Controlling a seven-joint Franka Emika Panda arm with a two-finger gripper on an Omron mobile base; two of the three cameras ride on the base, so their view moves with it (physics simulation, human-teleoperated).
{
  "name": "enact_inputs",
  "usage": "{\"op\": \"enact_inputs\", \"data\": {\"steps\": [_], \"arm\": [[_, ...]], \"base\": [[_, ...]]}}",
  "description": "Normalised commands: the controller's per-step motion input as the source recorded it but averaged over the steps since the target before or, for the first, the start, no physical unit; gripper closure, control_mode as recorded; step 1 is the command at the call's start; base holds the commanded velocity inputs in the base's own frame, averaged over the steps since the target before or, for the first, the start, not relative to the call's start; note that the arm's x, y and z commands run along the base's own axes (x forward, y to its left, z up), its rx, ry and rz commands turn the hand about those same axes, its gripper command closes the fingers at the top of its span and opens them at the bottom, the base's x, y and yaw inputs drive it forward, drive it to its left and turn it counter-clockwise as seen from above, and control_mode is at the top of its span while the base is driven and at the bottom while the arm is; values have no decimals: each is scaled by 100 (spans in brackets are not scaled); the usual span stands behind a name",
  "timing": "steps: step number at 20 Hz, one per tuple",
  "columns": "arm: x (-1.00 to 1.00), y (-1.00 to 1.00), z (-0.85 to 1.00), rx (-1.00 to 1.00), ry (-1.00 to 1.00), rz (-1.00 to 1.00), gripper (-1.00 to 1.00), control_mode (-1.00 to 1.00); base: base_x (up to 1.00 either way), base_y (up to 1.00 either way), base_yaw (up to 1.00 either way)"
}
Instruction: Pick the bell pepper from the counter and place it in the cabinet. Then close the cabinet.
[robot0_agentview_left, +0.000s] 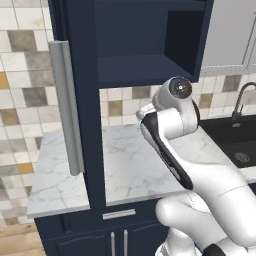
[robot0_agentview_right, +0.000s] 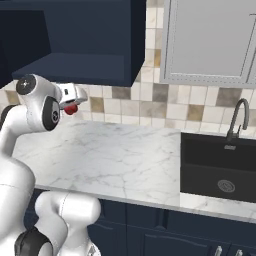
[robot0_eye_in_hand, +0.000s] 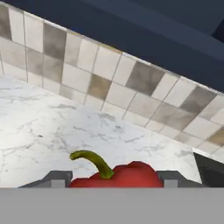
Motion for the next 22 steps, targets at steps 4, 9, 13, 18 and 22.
{"op": "enact_inputs", "data": {"steps": [4, 9, 13, 18, 22], "arm": [[27, -24, 100, 9, -38, -5, 100, -100], [42, -23, 100, 13, -20, -8, 100, -100], [53, -19, 95, 19, 6, -11, 100, -100], [92, -7, 43, 20, 25, -5, 100, -100], [100, 0, -4, 8, 15, 0, 100, -100]], "base": [[0, 0, 0], [0, 0, 0], [0, 0, 0], [0, 0, 0], [0, 0, 0]]}}
